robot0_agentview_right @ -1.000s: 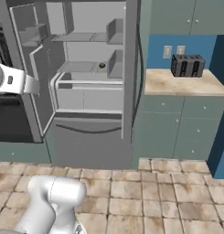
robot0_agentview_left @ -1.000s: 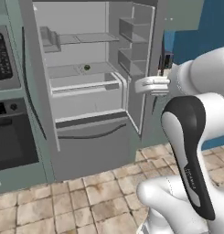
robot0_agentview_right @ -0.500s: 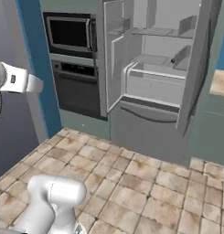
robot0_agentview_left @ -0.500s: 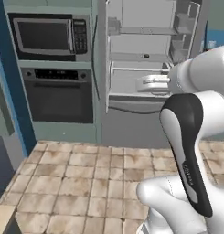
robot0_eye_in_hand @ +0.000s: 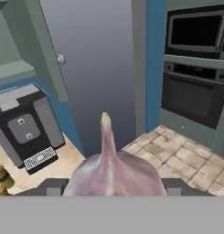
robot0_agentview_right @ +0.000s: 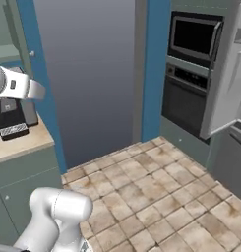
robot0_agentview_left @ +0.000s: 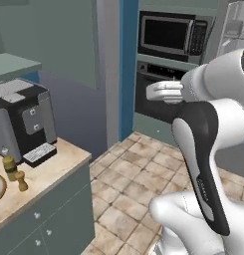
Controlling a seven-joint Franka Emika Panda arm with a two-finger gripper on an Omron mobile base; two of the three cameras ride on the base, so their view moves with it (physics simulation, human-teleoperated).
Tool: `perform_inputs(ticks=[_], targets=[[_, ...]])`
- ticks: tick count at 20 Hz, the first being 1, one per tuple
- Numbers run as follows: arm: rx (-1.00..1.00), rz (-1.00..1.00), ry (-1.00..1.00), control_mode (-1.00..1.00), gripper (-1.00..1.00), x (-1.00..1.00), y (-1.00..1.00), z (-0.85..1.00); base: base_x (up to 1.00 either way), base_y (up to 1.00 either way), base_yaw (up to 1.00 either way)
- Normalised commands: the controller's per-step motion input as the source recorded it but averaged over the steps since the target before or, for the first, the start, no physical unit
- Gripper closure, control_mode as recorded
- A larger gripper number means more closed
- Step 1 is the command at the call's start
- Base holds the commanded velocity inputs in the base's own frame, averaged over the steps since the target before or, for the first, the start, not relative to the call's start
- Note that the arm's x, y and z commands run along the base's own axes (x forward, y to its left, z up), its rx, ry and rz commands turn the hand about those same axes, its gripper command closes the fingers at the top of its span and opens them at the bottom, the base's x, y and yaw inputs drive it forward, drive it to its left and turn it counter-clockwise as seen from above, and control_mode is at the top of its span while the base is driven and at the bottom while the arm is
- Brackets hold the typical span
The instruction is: Retrieve the bottle and the shaker from the cabinet and place them next to the mixing bowl on the counter. Then add garlic from the fridge to the mixing bowl.
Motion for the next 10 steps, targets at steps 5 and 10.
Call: perform_inputs(ticks=[5,10], targets=[[0.0,0.0,0.0,1.0,1.0,0.0,0.0,0.0,-1.0,-0.81,0.12],[0.0,0.0,0.0,1.0,1.0,0.0,0.0,0.0,-0.84,0.32,0.46]])
